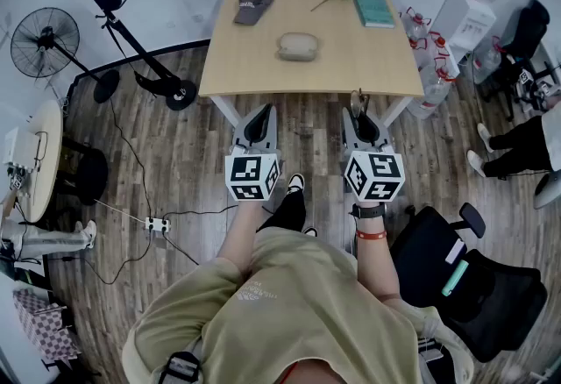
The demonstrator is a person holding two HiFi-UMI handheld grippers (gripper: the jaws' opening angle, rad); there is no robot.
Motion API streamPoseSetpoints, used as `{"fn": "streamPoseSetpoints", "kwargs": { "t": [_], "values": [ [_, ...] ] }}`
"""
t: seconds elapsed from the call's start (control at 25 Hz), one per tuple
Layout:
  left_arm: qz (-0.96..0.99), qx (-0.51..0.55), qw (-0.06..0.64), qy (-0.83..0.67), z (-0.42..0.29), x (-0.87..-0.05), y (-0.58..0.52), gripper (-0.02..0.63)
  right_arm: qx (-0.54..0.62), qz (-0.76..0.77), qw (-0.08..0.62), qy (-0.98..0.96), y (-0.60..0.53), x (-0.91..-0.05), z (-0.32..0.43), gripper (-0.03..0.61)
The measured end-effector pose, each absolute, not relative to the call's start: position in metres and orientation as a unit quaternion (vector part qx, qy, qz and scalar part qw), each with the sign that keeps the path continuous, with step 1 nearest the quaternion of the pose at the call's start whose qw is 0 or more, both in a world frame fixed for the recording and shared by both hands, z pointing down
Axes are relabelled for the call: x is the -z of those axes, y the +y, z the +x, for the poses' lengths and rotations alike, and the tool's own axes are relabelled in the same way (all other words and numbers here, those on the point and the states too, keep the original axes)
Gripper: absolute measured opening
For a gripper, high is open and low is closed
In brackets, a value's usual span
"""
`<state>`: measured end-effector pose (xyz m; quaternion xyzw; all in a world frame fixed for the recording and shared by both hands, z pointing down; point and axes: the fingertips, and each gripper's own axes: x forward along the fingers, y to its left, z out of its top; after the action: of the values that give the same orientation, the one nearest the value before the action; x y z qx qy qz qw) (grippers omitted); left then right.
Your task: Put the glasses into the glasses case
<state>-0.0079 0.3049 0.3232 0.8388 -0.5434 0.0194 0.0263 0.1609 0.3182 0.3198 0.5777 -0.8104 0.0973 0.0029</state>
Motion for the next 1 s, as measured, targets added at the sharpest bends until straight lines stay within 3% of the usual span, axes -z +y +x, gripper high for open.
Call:
{"fn": "streamPoseSetpoints", "kwargs": {
  "t": [0.36,1.0],
  "values": [
    [0.841,-0.025,0.035,-0.54,-0.009,-0.351,0.238,0.026,-0.119,0.571,-0.004,-0.812,0.245,-0.345,0.148,0.083],
    [0.858,-0.02,0.044,-0.512,-0.032,-0.357,-0.008,0.028,-0.144,0.557,0.027,-0.817,0.012,-0.367,0.1,0.104]
  ]
}}
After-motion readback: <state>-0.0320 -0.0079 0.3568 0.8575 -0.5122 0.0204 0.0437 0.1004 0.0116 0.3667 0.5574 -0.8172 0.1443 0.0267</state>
